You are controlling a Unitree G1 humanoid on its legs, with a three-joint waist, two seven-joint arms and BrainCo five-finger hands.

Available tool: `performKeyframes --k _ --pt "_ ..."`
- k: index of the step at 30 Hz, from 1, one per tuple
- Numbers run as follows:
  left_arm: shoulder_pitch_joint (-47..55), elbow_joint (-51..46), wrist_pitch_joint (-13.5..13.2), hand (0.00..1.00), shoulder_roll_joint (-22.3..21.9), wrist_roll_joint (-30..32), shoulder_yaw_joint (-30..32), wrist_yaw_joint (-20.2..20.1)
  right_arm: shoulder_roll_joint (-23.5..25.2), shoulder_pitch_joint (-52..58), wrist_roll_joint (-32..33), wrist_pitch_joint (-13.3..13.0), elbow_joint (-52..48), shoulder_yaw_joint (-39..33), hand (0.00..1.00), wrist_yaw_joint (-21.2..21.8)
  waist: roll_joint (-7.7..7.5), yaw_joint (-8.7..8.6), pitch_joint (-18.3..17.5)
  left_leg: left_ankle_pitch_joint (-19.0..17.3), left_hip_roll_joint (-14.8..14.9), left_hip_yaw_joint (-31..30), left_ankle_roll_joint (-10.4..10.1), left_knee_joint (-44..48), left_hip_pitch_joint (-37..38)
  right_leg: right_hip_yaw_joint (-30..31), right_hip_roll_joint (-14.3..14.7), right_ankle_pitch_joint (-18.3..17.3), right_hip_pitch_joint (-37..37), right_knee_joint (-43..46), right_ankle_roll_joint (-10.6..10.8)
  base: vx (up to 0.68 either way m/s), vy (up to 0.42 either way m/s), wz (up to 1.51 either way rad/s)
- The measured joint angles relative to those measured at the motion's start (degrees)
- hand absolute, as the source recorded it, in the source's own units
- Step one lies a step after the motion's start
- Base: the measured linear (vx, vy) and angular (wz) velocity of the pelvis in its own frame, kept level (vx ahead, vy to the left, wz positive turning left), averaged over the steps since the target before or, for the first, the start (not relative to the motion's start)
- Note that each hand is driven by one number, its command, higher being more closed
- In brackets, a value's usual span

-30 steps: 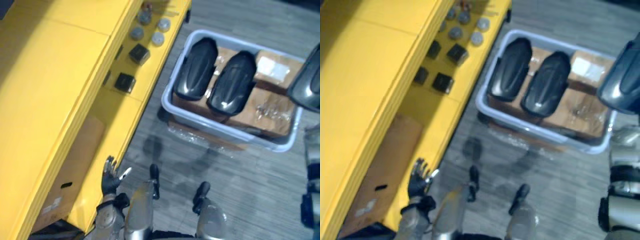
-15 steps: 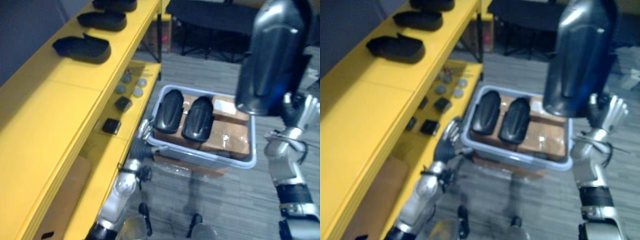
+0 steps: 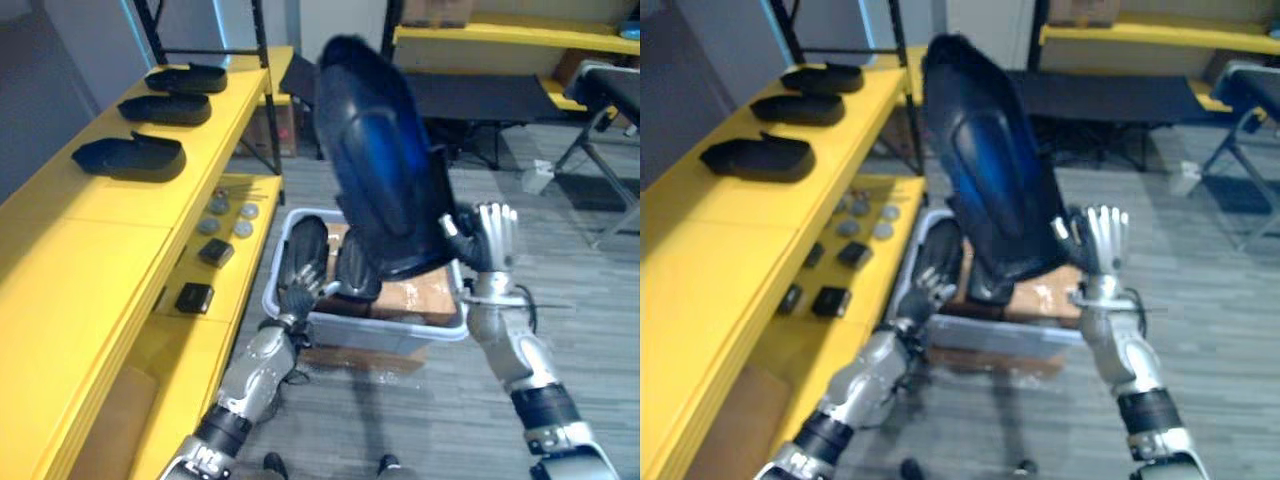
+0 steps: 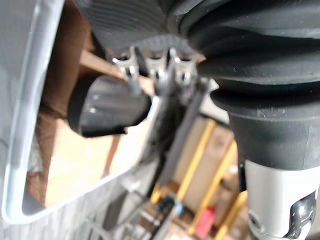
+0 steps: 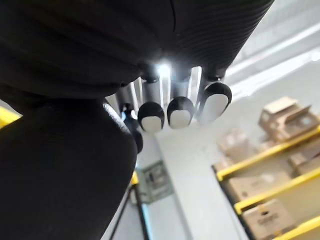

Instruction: Walk over and take plastic housings, then place them on the shelf

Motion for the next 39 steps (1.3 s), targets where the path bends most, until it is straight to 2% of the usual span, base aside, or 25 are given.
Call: performKeyframes --k 3,6,10,11,19,26,29,36,37,39 --pt "0.09 0.01 2.13 0.0 -0.02 -4.28 -0.07 -2.13 0.09 0.01 -0.32 0.0 0.45 1.04 1.0 0.35 -0.01 0.12 -0.04 0.56 0.04 -0.02 -0.1 -0.09 -0.05 -0.04 0.31 -0.32 0.09 -0.4 -0.34 -0.04 0.002 0.0" --pt "0.27 0.01 3.05 0.0 -0.09 -6.58 -0.11 -2.6 0.11 0.51 -1.02 -0.16 2.04 1.65 1.0 1.14 -0.01 0.13 -0.07 1.24 0.42 -0.12 -0.13 -0.13 -0.08 -0.21 0.45 -0.8 0.01 -0.39 -0.92 -0.03 0.008 0.0" --pt "0.61 0.0 3.07 0.0 -0.4 -6.64 -0.12 -2.6 0.1 1.61 -1.03 -0.22 3.64 2.7 1.0 1.37 -0.12 0.11 -0.48 1.63 0.52 -0.22 -0.1 -0.14 -0.5 -0.41 0.47 -0.7 -0.36 -0.39 -0.74 0.0 0.0 0.0" --pt "1.09 -0.01 3.08 0.0 -0.45 -6.69 -0.14 -2.61 0.15 2.22 -1.04 -0.74 4.47 3.25 1.0 1.45 -0.26 0.11 -1.55 1.79 0.52 -0.28 -0.02 -0.14 -1.23 -0.56 0.47 -0.57 -0.97 -0.52 -0.62 0.0 0.0 0.0" --pt "1.47 -0.66 3.11 0.0 -0.24 -8.94 -0.21 -4.32 0.94 3.6 -1.17 -1.66 7.05 5.4 1.0 2.67 -1.9 0.81 -2.87 2.07 0.43 -1.05 -0.03 -0.14 -1.12 -1.48 0.45 -0.21 -0.38 -0.76 -0.24 0.02 0.014 0.04" --pt "1.56 -2.81 4.29 0.0 -0.46 -10.68 -0.3 -4.48 1.42 3.61 -2.06 -2.41 7.83 7.51 1.0 3.93 -1.89 0.82 -2.88 2.28 0.47 -1.25 -0.02 -0.14 -1.1 -1.55 0.49 -0.26 -0.36 -0.61 -0.41 0.0 0.0 0.0" --pt "1.58 -2.81 4.95 0.0 -0.54 -10.68 -0.62 -4.64 2.37 3.65 -2.04 -3.82 9.0 9.37 1.0 3.98 -1.89 0.84 -2.88 2.32 0.47 -1.35 0.0 -0.14 -1.09 -1.59 0.48 -0.38 -0.34 -0.53 -0.6 0.0 0.0 0.0" --pt "2.84 -2.78 5.1 0.0 0.18 -10.68 -0.64 -4.66 4.19 4.41 -0.34 -3.68 10.43 11.52 1.0 5.03 -1.89 1.08 -2.88 2.33 0.41 -1.64 0.02 -0.14 -1.06 -1.81 0.44 -0.38 0.08 -0.7 -0.61 0.0 0.0 0.0" --pt "2.85 -2.78 5.1 1.0 0.31 -10.68 -0.65 -4.65 4.56 4.42 -0.25 -3.68 11.0 11.61 1.0 5.03 -1.89 1.08 -2.88 2.33 0.41 -1.7 0.02 -0.14 -1.02 -1.93 0.45 -0.32 0.22 -0.86 -0.63 0.02 0.02 0.03" --pt "2.86 -2.78 5.02 1.0 0.35 -10.68 -0.63 -4.51 4.88 4.58 0.77 -3.67 11.59 12.52 1.0 5.02 -1.89 1.09 -2.88 2.33 0.41 -1.87 0.02 -0.14 -1.09 -2.26 0.45 -0.28 0.28 -1.04 -0.63 0.02 0.018 0.05"
